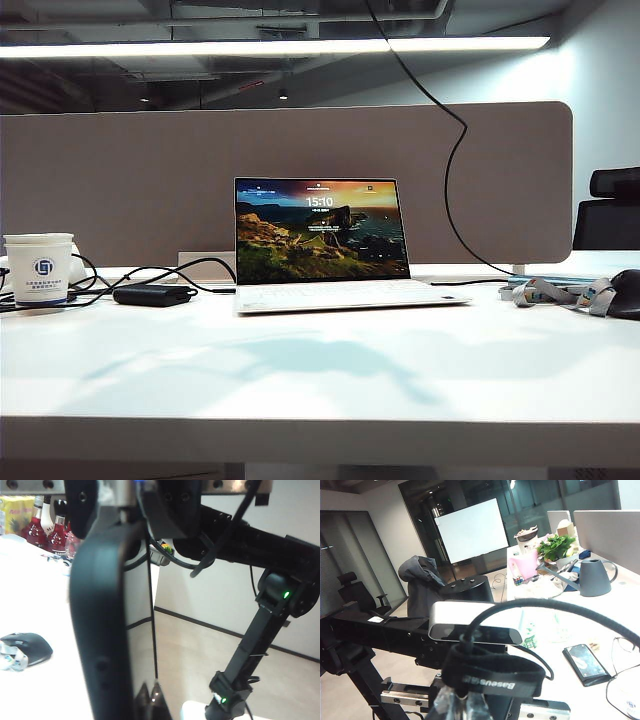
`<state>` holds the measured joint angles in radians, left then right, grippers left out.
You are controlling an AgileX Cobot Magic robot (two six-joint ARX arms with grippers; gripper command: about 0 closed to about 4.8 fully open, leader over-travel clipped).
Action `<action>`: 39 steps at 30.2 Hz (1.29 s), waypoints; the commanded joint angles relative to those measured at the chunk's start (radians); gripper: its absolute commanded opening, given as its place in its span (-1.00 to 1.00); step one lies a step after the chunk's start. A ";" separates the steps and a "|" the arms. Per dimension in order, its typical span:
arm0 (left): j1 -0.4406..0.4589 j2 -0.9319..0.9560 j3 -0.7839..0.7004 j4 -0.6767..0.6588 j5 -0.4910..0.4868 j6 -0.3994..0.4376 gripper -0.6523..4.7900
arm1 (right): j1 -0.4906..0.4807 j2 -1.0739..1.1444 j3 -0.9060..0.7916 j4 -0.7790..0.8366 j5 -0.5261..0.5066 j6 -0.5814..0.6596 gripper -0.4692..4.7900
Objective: Pick up the black phone, pick up the charger plug, insert the charger plug into the phone's charging port, and finally place the connected phone back on the desk.
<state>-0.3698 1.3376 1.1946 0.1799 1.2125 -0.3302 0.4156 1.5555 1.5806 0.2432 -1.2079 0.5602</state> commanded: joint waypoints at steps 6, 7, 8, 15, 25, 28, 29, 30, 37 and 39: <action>0.001 -0.010 0.013 0.090 -0.050 0.023 -0.78 | 0.009 -0.017 -0.002 -0.142 -0.066 -0.124 -0.85; 0.001 -0.010 0.013 0.114 -0.050 0.027 -0.78 | 0.009 -0.017 -0.002 -0.142 -0.058 -0.123 -0.85; 0.001 -0.010 0.013 0.123 -0.050 0.027 -0.78 | 0.008 -0.017 -0.002 -0.142 -0.050 -0.123 -0.85; 0.001 -0.010 0.013 0.177 -0.049 0.106 -0.78 | 0.008 -0.017 -0.002 -0.121 -0.044 -0.123 -0.85; 0.001 -0.010 0.012 0.217 -0.050 0.108 -0.78 | 0.006 -0.018 -0.002 -0.116 -0.051 -0.111 -0.85; 0.001 -0.010 0.012 0.217 -0.050 0.108 -0.78 | 0.005 -0.021 -0.001 -0.111 -0.051 -0.109 -0.28; 0.001 -0.010 0.012 0.214 -0.049 0.108 -0.78 | 0.003 -0.023 -0.001 -0.105 -0.048 -0.093 -0.17; 0.001 -0.010 0.012 0.211 -0.049 0.109 -0.78 | 0.000 -0.026 -0.001 -0.100 -0.048 -0.089 -0.17; 0.001 -0.010 0.012 0.190 -0.064 0.113 -0.78 | -0.054 -0.069 -0.001 -0.054 -0.024 -0.079 -0.17; 0.001 -0.010 0.012 0.169 -0.108 0.114 -0.78 | -0.080 -0.084 -0.001 -0.051 -0.021 -0.079 -0.17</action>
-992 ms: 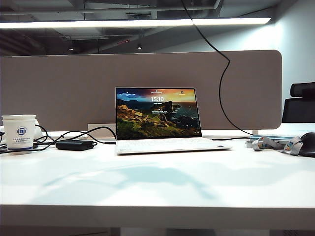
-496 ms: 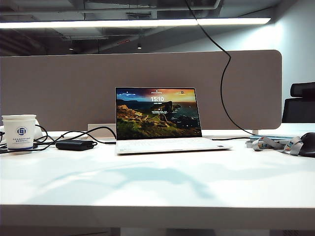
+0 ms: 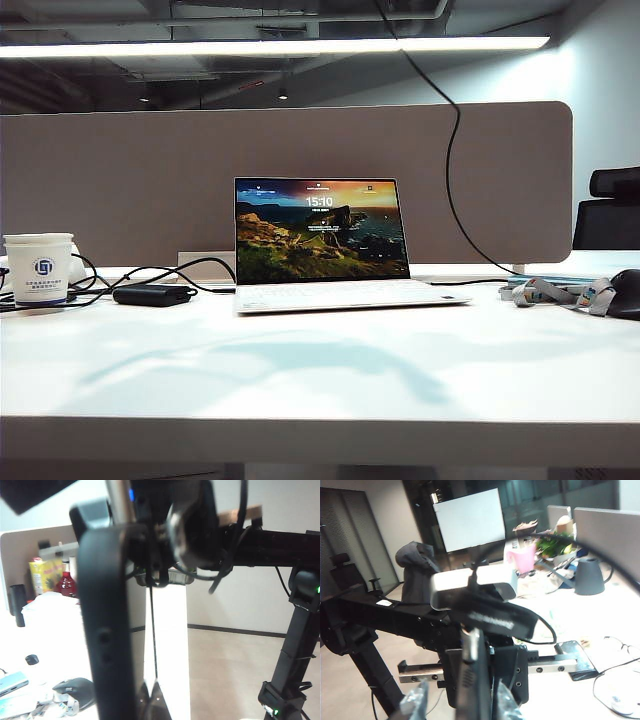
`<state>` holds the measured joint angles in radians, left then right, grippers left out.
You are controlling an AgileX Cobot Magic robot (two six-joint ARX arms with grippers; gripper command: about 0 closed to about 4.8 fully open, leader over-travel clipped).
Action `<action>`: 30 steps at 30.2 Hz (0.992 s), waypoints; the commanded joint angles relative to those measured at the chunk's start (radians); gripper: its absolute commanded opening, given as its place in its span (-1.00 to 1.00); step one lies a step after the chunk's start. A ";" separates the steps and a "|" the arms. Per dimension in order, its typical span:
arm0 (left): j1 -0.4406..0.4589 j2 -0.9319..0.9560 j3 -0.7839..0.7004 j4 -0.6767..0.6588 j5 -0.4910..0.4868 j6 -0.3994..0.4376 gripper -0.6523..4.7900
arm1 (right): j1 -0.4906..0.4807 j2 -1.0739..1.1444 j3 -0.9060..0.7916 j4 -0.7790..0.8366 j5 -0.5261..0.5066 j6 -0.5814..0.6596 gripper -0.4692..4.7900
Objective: Pick up the black phone, pick up the charger plug, insert the charger plug into the phone's charging port, and finally place the connected phone back on the desk.
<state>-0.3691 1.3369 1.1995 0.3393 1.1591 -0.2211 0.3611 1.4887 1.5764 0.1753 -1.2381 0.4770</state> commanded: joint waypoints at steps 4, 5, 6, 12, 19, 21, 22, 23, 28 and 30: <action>0.000 -0.010 0.007 -0.048 -0.150 0.004 -0.78 | -0.066 -0.043 0.003 0.014 0.015 0.005 -0.17; 0.000 -0.010 0.007 -0.066 -0.172 0.004 -0.78 | -0.077 -0.051 0.003 0.007 0.032 0.006 -0.18; 0.000 -0.010 0.007 -0.081 -0.188 0.005 -0.78 | -0.084 -0.058 0.003 -0.002 0.050 0.006 -0.20; 0.000 -0.010 0.007 -0.177 -0.266 0.038 -0.78 | -0.111 -0.080 0.003 -0.024 0.107 0.019 -0.86; 0.000 -0.011 0.007 -0.228 -0.253 0.049 -0.78 | -0.117 -0.077 0.002 -0.025 0.112 0.021 -0.64; 0.000 -0.011 0.007 -0.238 -0.241 0.050 -0.78 | -0.117 -0.077 0.002 -0.024 0.099 0.020 -0.58; 0.000 -0.011 0.007 -0.243 -0.238 0.049 -0.78 | -0.117 -0.076 0.002 -0.024 0.089 0.021 -0.58; 0.000 -0.011 0.007 -0.251 -0.238 0.049 -0.78 | -0.117 -0.076 0.002 -0.023 0.076 0.021 -0.58; 0.000 -0.011 0.007 -0.272 -0.224 0.049 -0.78 | -0.117 -0.071 0.002 -0.022 0.021 0.020 -0.45; 0.000 -0.011 0.007 -0.272 -0.219 0.050 -0.78 | -0.117 -0.071 0.002 -0.021 0.024 0.020 -0.20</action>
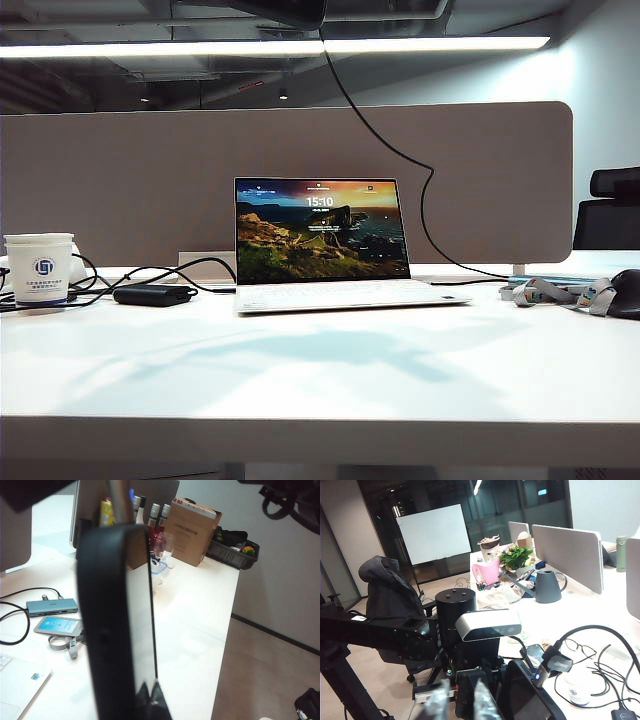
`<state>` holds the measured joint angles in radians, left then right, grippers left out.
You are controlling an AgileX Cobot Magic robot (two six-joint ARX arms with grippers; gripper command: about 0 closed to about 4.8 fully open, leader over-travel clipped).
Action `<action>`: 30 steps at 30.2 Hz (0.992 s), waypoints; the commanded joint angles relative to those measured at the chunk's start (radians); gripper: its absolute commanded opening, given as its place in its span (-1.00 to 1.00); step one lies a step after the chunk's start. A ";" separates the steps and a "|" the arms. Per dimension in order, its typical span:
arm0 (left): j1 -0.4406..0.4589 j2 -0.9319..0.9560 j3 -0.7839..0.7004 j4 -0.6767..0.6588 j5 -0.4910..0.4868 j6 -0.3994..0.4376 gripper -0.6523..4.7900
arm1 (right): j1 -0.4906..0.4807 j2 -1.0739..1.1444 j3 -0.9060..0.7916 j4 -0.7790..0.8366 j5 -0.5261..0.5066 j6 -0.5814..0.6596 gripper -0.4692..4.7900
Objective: Pick up the black phone, pick up the charger plug, insert the charger plug into the phone's charging port, and finally place the connected phone back on the desk.
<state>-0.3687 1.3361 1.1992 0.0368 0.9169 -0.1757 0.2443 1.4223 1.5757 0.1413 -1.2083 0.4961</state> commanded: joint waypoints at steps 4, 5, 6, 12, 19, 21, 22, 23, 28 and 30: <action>-0.001 -0.011 0.008 0.031 0.026 0.004 -0.78 | 0.000 -0.003 0.003 0.013 0.002 0.001 0.59; -0.001 -0.011 0.008 0.031 0.026 0.004 -0.78 | 0.000 -0.003 0.003 0.013 0.003 0.001 0.66; -0.001 -0.011 0.008 0.031 0.027 0.004 -0.78 | 0.000 -0.003 0.003 0.013 0.006 0.001 0.69; -0.001 -0.011 0.008 0.027 0.026 0.004 -0.78 | 0.000 -0.004 0.003 0.009 0.005 0.008 0.59; -0.001 -0.014 0.008 -0.030 0.002 0.010 -0.78 | -0.001 -0.004 0.003 -0.042 0.048 -0.002 -0.27; -0.001 -0.014 0.008 -0.068 0.003 0.008 -0.78 | -0.006 -0.005 0.003 -0.070 0.070 -0.029 -0.61; -0.001 -0.014 0.008 -0.090 0.003 0.008 -0.78 | -0.012 -0.006 0.003 -0.087 0.081 -0.045 -0.76; -0.001 -0.014 0.008 -0.116 0.001 0.012 -0.78 | -0.014 -0.008 0.003 -0.107 0.103 -0.062 -0.87; -0.016 -0.013 0.008 -0.329 -0.108 0.166 -0.78 | -0.014 -0.049 0.003 -0.279 0.311 -0.261 -0.86; -0.021 -0.012 0.007 -0.412 -0.165 0.232 -0.78 | -0.013 -0.075 0.003 -0.359 0.432 -0.355 -0.86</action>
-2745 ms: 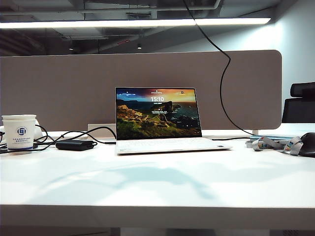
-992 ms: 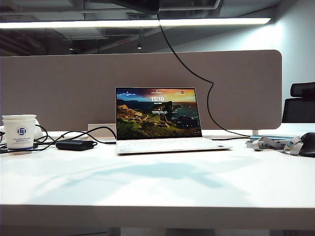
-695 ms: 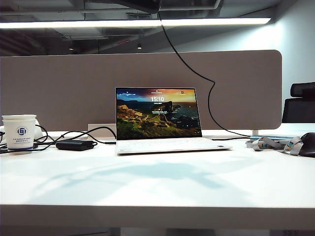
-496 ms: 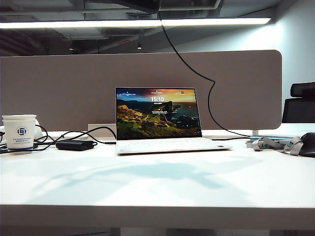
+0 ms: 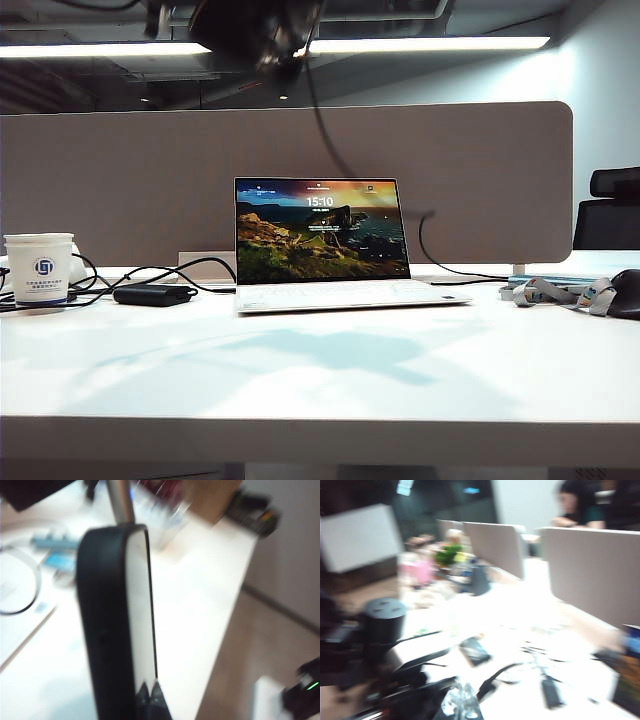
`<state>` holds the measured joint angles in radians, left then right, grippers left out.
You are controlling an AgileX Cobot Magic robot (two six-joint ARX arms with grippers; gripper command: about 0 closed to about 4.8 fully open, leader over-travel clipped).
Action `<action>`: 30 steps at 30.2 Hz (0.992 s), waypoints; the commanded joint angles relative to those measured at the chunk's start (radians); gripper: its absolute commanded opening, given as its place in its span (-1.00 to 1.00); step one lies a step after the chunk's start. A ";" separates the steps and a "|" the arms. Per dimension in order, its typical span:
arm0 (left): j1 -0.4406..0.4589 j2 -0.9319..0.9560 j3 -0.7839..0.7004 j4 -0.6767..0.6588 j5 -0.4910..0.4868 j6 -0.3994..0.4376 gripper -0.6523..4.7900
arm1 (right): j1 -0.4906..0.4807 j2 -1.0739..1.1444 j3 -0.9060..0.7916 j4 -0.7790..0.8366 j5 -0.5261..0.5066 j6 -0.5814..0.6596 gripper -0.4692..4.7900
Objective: Pick up the black phone, pick up the charger plug, insert the charger plug into the phone's charging port, and finally place the connected phone back on the desk.
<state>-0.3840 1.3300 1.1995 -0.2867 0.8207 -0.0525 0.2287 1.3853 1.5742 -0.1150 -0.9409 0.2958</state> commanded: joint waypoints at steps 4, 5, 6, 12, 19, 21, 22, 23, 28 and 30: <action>-0.014 0.001 0.005 -0.182 -0.118 0.175 -0.78 | 0.006 -0.071 0.005 -0.198 0.313 -0.222 -0.86; -0.014 0.006 0.005 -0.188 -0.122 0.175 -0.78 | 0.006 -0.074 0.005 -0.208 0.320 -0.222 -0.86; -0.014 0.013 0.004 -0.192 -0.127 0.173 -0.78 | 0.005 -0.077 0.005 -0.219 0.321 -0.222 -0.86; -0.014 0.097 -0.001 -0.183 -0.125 0.140 -0.78 | 0.009 -0.077 0.005 -0.264 0.320 -0.222 -0.86; -0.013 0.230 -0.001 -0.119 -0.005 0.172 -0.78 | 0.016 -0.081 0.005 -0.267 0.321 -0.222 -0.86; -0.013 0.270 -0.001 -0.080 0.037 0.171 -0.78 | 0.016 -0.081 0.005 -0.271 0.321 -0.222 -0.86; -0.014 0.287 -0.001 -0.066 0.040 0.171 -0.78 | 0.016 -0.081 0.005 -0.274 0.321 -0.222 -0.86; -0.017 0.303 -0.001 -0.053 0.040 0.172 -0.78 | 0.016 -0.081 0.005 -0.276 0.321 -0.222 -0.86; -0.019 0.394 -0.001 -0.002 0.041 0.171 -0.78 | 0.016 -0.082 0.005 -0.280 0.318 -0.222 -0.86; -0.019 0.434 0.000 0.020 0.045 0.171 -0.78 | 0.016 -0.082 0.005 -0.279 0.318 -0.222 -0.86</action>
<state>-0.4034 1.7485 1.1938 -0.3080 0.8421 0.1131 0.2440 1.3109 1.5761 -0.4030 -0.6209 0.0772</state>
